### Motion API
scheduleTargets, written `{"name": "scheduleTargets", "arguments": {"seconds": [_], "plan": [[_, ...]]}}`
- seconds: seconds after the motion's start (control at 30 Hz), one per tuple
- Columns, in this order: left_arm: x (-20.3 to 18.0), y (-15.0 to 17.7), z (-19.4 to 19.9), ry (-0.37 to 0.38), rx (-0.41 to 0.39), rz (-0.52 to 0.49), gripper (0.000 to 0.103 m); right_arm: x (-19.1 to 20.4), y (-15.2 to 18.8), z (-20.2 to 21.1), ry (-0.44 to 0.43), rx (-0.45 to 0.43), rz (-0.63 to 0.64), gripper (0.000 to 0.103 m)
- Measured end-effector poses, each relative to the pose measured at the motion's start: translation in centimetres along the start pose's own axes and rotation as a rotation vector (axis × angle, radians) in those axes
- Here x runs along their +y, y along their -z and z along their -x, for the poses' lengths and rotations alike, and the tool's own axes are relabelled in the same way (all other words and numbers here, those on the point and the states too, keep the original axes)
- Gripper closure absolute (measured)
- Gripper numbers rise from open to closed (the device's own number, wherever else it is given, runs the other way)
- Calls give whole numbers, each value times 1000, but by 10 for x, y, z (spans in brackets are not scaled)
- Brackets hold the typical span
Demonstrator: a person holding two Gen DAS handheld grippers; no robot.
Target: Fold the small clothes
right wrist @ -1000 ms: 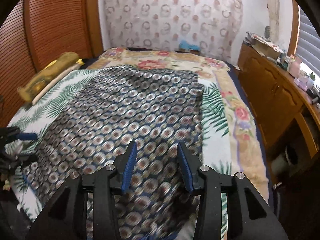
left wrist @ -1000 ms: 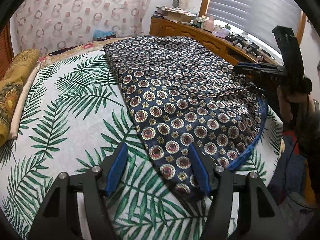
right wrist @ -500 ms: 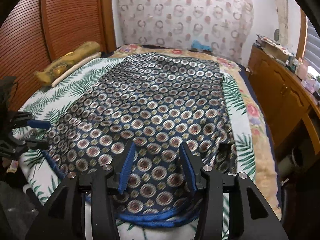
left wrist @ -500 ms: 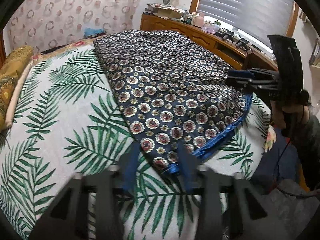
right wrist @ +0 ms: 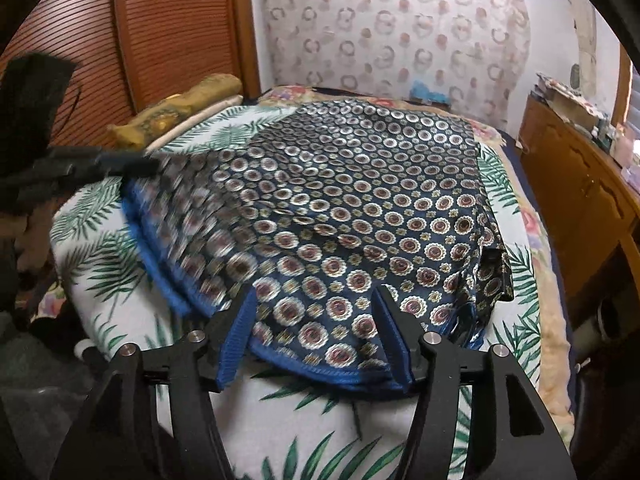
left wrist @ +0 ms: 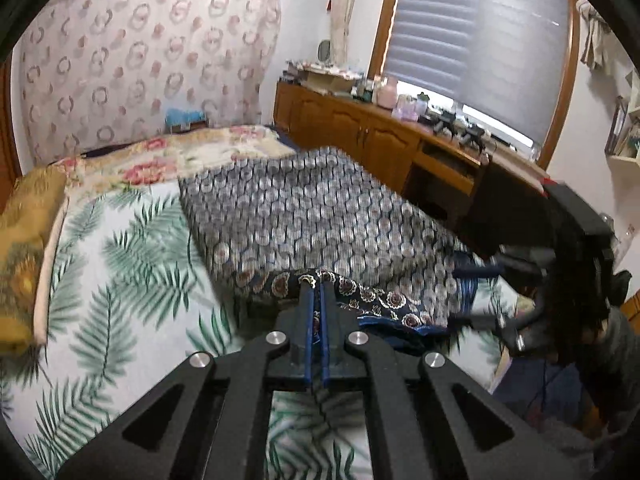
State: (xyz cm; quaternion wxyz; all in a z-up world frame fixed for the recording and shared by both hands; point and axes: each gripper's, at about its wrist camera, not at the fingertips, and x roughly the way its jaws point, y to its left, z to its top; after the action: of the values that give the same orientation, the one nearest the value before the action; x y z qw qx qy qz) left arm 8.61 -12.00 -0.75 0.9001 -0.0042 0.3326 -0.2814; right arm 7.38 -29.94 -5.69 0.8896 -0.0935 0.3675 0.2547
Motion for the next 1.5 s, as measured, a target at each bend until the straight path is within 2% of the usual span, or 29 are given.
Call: {"name": "scheduleTargets", "arguments": {"seconds": [0.17, 0.33, 0.53, 0.6, 0.63, 0.67, 0.7, 0.77, 1.1, 1.5], "plan": [[7, -22, -13, -10, -23, 15, 103, 10, -2, 8, -10, -16, 39, 38], [13, -29, -21, -35, -26, 14, 103, 9, 1, -4, -14, 22, 67, 37], [24, -32, -26, -49, -26, 27, 103, -18, 0, -29, 49, 67, 42, 37], [26, -34, -27, -56, -29, 26, 103, -31, -7, -29, 60, 57, 19, 54], [28, -36, -29, -61, -29, 25, 103, -37, -11, -28, 54, 48, 10, 59], [29, -37, -30, -68, -30, 23, 103, -41, -16, -26, 33, 26, 10, 81], [30, -38, -31, -75, -33, 20, 103, -44, -19, -24, 26, 13, 13, 94], [35, -42, -33, -82, -36, 24, 103, -47, -31, -22, 25, -15, 17, 98], [70, -66, -57, -103, -7, 63, 103, -62, -96, -34, 52, -97, 53, 101], [117, -93, -110, -137, 47, 119, 103, -93, -159, -91, 32, -63, 115, 102]]}}
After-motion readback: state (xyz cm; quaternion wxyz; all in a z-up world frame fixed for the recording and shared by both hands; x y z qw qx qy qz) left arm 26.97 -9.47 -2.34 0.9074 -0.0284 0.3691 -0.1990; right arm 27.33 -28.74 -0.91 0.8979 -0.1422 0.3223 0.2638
